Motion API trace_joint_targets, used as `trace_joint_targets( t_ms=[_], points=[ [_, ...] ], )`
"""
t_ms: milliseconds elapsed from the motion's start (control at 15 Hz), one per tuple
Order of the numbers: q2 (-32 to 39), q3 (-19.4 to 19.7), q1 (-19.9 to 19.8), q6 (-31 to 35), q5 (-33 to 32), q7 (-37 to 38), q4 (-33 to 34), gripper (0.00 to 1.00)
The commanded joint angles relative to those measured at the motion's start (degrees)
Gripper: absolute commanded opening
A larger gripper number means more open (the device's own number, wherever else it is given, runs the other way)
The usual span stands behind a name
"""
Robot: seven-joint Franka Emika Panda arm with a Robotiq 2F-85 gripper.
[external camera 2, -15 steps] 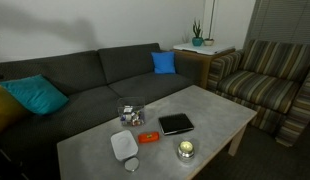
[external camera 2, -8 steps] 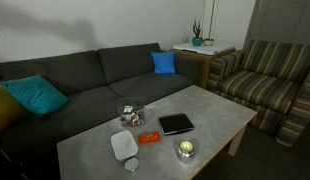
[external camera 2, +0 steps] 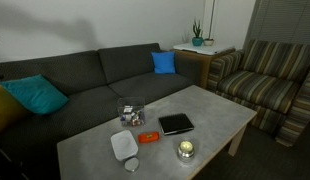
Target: Put the orange sachet in the clear storage container
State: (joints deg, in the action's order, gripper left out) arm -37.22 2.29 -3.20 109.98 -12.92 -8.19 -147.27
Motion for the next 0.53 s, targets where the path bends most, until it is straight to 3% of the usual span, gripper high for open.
trace_joint_targets(
  t_ms=[0, 267, 467],
  points=[
    [0.0, 0.3, 0.4, -0.2, -0.2, 0.2, 0.1, 1.0],
    [0.0, 0.3, 0.4, -0.2, -0.2, 0.2, 0.1, 1.0],
    [4.7, 0.3, 0.2, 3.6, -1.6, 0.8, 1.8, 1.0]
  ],
)
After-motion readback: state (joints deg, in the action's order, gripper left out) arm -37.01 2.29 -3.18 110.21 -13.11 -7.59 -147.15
